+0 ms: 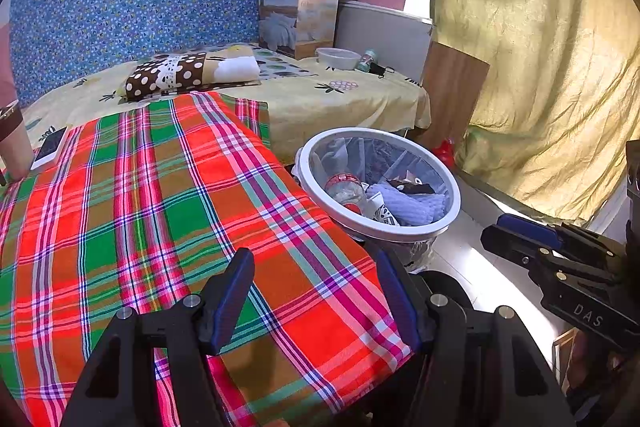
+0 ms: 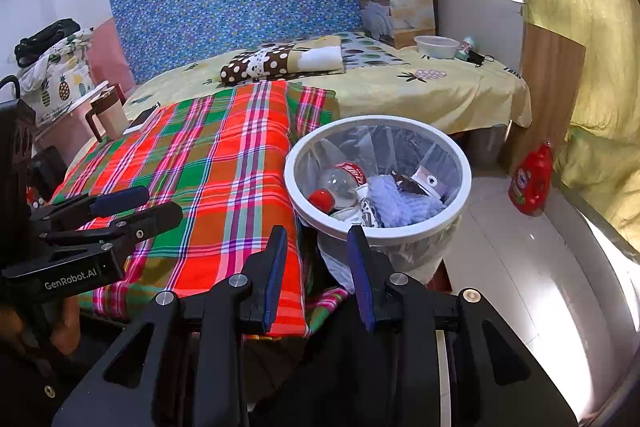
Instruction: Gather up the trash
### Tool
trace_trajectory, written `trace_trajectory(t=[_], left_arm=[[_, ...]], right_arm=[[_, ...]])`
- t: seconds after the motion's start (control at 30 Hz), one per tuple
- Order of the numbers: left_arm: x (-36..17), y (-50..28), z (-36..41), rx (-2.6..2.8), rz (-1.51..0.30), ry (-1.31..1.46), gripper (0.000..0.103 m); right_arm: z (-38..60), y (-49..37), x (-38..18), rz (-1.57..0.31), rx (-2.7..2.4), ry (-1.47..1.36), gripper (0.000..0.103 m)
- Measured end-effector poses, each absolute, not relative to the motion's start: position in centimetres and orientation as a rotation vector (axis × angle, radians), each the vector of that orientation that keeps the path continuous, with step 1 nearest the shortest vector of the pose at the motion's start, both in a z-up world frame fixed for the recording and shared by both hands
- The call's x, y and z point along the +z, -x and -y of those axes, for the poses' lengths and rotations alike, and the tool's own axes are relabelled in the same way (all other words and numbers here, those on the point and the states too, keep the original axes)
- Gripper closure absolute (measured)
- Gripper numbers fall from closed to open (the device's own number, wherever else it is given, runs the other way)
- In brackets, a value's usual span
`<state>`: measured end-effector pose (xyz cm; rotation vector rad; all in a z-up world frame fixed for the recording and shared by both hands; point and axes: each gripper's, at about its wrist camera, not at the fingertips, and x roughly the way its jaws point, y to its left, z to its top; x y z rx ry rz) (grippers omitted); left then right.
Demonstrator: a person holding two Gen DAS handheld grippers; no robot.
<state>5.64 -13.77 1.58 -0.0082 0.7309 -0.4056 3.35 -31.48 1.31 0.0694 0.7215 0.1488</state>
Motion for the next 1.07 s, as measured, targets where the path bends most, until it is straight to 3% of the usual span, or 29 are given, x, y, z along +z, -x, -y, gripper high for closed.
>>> trace_trajectory(t=[1.07], left_arm=[[1.5,-5.55,13.98,-0.386,-0.731,-0.016,0.04]], right_arm=[[31.49,-3.56,1.43,-0.723,0.153,-0.069,0.069]])
